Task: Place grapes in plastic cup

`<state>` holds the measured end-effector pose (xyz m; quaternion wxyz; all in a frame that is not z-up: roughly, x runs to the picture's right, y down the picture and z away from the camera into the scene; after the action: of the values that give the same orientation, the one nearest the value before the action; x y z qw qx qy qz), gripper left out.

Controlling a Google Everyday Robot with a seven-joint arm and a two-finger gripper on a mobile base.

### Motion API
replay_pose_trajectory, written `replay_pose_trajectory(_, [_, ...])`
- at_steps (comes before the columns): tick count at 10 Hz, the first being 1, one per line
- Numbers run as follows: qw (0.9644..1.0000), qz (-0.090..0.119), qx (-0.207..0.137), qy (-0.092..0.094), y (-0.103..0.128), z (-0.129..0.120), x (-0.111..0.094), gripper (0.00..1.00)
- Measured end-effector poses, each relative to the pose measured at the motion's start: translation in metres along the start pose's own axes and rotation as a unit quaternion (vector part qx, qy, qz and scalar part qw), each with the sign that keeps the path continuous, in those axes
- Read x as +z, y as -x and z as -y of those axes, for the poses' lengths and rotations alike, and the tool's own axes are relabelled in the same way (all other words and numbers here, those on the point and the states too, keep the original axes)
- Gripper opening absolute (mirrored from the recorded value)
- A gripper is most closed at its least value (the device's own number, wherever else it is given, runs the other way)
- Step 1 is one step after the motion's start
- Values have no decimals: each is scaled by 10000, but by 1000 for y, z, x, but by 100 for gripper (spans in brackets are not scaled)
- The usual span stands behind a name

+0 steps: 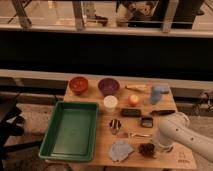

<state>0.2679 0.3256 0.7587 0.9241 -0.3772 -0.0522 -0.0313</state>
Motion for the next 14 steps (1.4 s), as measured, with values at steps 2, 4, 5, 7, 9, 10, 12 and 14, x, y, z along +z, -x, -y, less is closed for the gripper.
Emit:
replay_pose_trajectory(2, [10000, 19, 5, 0, 0, -1, -1, 0])
replay_pose_trajectory(4, [9999, 150, 37, -68, 0, -8, -22, 0])
replay_pose_trajectory(5, [9997, 198, 31, -115, 3, -10, -38, 0])
replay_pose_trajectory(7, [9994, 274, 14, -208, 9, -12, -68, 0])
replay_pose_trajectory(9, [9991, 317, 71, -262, 12, -14, -89, 0])
replay_pose_trajectory(10, [9990, 327, 128, -272, 16, -13, -97, 0])
replay_pose_trajectory(12, [9987, 327, 231, -313, 18, -13, -111, 0])
replay_pose_trajectory(14, [9981, 416, 239, -393, 22, -9, -129, 0])
